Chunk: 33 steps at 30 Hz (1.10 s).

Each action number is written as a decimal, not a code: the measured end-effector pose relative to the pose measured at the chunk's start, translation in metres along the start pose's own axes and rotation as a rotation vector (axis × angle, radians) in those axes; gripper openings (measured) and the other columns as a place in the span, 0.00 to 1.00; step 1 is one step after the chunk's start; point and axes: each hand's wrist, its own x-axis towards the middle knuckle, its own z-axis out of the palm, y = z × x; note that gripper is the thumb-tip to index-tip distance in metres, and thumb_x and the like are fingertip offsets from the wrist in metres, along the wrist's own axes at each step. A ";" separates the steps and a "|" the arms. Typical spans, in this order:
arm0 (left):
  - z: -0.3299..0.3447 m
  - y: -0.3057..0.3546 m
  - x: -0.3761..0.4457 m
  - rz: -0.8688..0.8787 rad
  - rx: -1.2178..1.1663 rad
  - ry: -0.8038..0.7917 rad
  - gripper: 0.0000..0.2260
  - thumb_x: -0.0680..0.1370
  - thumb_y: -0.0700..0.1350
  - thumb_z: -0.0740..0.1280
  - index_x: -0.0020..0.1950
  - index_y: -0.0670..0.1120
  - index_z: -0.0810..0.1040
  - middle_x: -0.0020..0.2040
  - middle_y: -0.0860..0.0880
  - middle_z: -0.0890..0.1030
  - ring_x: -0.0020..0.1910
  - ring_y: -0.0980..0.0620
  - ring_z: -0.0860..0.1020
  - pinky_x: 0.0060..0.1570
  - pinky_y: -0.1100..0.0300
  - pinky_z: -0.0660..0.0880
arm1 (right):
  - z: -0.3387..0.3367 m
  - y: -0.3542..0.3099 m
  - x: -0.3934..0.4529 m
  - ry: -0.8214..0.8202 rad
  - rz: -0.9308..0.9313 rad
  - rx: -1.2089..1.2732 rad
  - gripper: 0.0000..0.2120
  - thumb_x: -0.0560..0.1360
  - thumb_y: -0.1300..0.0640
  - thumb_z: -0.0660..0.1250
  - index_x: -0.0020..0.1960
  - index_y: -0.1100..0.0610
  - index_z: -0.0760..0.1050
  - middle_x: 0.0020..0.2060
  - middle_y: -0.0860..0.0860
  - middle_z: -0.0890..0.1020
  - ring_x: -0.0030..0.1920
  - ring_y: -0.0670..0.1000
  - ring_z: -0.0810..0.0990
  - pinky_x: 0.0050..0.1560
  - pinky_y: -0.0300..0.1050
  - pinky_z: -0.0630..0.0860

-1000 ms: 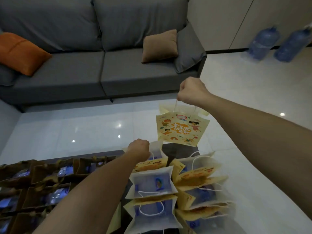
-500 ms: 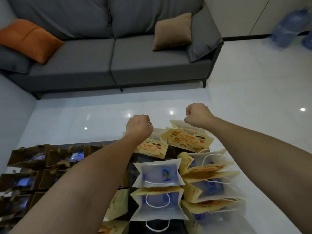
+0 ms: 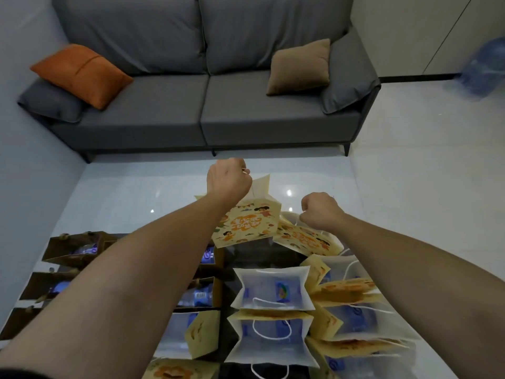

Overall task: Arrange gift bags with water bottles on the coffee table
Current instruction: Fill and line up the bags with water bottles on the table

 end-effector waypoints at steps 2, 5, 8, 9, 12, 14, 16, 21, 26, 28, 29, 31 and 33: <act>-0.002 0.000 0.000 -0.016 -0.013 0.010 0.13 0.79 0.41 0.63 0.59 0.47 0.84 0.50 0.48 0.85 0.44 0.48 0.79 0.47 0.53 0.80 | 0.004 -0.005 -0.001 0.015 -0.020 0.004 0.01 0.73 0.60 0.70 0.44 0.56 0.80 0.39 0.52 0.80 0.40 0.51 0.80 0.41 0.45 0.81; -0.006 -0.003 -0.001 -0.060 -0.029 0.045 0.13 0.78 0.41 0.63 0.59 0.48 0.84 0.50 0.50 0.85 0.43 0.49 0.79 0.45 0.55 0.80 | 0.004 -0.007 -0.002 0.011 -0.027 -0.025 0.01 0.74 0.60 0.70 0.45 0.57 0.79 0.40 0.52 0.80 0.39 0.51 0.79 0.40 0.44 0.80; -0.013 -0.001 0.003 -0.066 -0.070 0.067 0.12 0.78 0.40 0.63 0.57 0.47 0.84 0.48 0.50 0.85 0.42 0.50 0.78 0.43 0.57 0.78 | 0.000 0.000 -0.005 -0.024 0.011 -0.095 0.03 0.74 0.61 0.69 0.41 0.57 0.77 0.39 0.53 0.80 0.37 0.51 0.78 0.37 0.44 0.77; -0.016 0.002 0.003 -0.058 -0.079 0.068 0.12 0.78 0.40 0.63 0.56 0.48 0.84 0.48 0.51 0.85 0.42 0.50 0.78 0.44 0.56 0.78 | -0.001 0.002 -0.007 -0.034 0.019 -0.113 0.05 0.73 0.61 0.69 0.39 0.57 0.75 0.39 0.54 0.79 0.36 0.51 0.76 0.34 0.42 0.74; -0.023 0.010 0.008 -0.038 -0.097 0.085 0.12 0.78 0.40 0.63 0.55 0.48 0.84 0.48 0.50 0.85 0.42 0.50 0.78 0.45 0.55 0.79 | -0.004 0.006 -0.012 -0.040 0.032 -0.156 0.11 0.73 0.63 0.67 0.35 0.56 0.69 0.35 0.52 0.75 0.33 0.50 0.72 0.31 0.40 0.67; -0.024 0.014 0.009 -0.031 -0.095 0.090 0.11 0.79 0.41 0.63 0.56 0.47 0.84 0.47 0.50 0.85 0.42 0.50 0.78 0.43 0.57 0.78 | -0.007 0.009 -0.015 -0.032 0.041 -0.185 0.14 0.74 0.65 0.66 0.34 0.55 0.66 0.34 0.51 0.73 0.33 0.49 0.71 0.31 0.40 0.65; -0.026 0.018 0.012 -0.031 -0.087 0.104 0.11 0.80 0.43 0.62 0.54 0.47 0.84 0.44 0.49 0.84 0.41 0.49 0.78 0.43 0.55 0.79 | -0.011 0.014 -0.016 -0.028 0.046 -0.192 0.14 0.75 0.65 0.65 0.35 0.54 0.66 0.35 0.50 0.73 0.33 0.48 0.72 0.31 0.39 0.65; -0.028 0.025 0.019 -0.047 -0.113 0.121 0.10 0.82 0.47 0.63 0.54 0.48 0.83 0.43 0.49 0.83 0.41 0.48 0.78 0.45 0.52 0.80 | 0.003 0.016 -0.016 -0.009 -0.010 -0.186 0.03 0.77 0.63 0.68 0.48 0.56 0.78 0.42 0.52 0.80 0.41 0.50 0.80 0.44 0.41 0.80; -0.020 0.030 0.015 -0.049 -0.136 0.098 0.10 0.82 0.45 0.62 0.52 0.47 0.83 0.42 0.49 0.83 0.39 0.50 0.77 0.37 0.57 0.74 | 0.012 0.000 -0.016 0.013 -0.081 -0.143 0.06 0.77 0.62 0.68 0.53 0.57 0.80 0.44 0.52 0.80 0.42 0.51 0.79 0.49 0.45 0.82; -0.016 0.032 0.012 -0.051 -0.144 0.077 0.10 0.82 0.43 0.62 0.54 0.47 0.83 0.44 0.49 0.83 0.39 0.50 0.77 0.36 0.59 0.72 | 0.014 -0.006 -0.017 0.002 -0.091 -0.134 0.06 0.76 0.63 0.67 0.52 0.57 0.80 0.43 0.52 0.80 0.42 0.51 0.79 0.48 0.46 0.82; -0.014 0.032 0.011 -0.053 -0.152 0.073 0.10 0.81 0.41 0.62 0.55 0.48 0.83 0.45 0.49 0.83 0.40 0.49 0.77 0.37 0.59 0.72 | 0.015 -0.009 -0.018 -0.005 -0.094 -0.125 0.06 0.76 0.62 0.67 0.52 0.57 0.80 0.43 0.52 0.80 0.42 0.51 0.79 0.47 0.46 0.82; -0.011 0.030 0.011 -0.064 -0.169 0.073 0.12 0.80 0.39 0.62 0.56 0.48 0.84 0.49 0.49 0.84 0.41 0.49 0.78 0.40 0.59 0.73 | 0.017 -0.016 -0.020 -0.020 -0.102 -0.095 0.07 0.76 0.62 0.67 0.53 0.56 0.80 0.45 0.52 0.80 0.43 0.52 0.79 0.45 0.44 0.80; -0.009 0.029 0.010 -0.077 -0.190 0.074 0.13 0.80 0.38 0.62 0.57 0.48 0.84 0.51 0.50 0.85 0.42 0.50 0.78 0.41 0.59 0.73 | 0.020 -0.024 -0.021 -0.033 -0.107 -0.050 0.08 0.76 0.62 0.67 0.53 0.55 0.80 0.45 0.53 0.80 0.44 0.53 0.79 0.44 0.45 0.80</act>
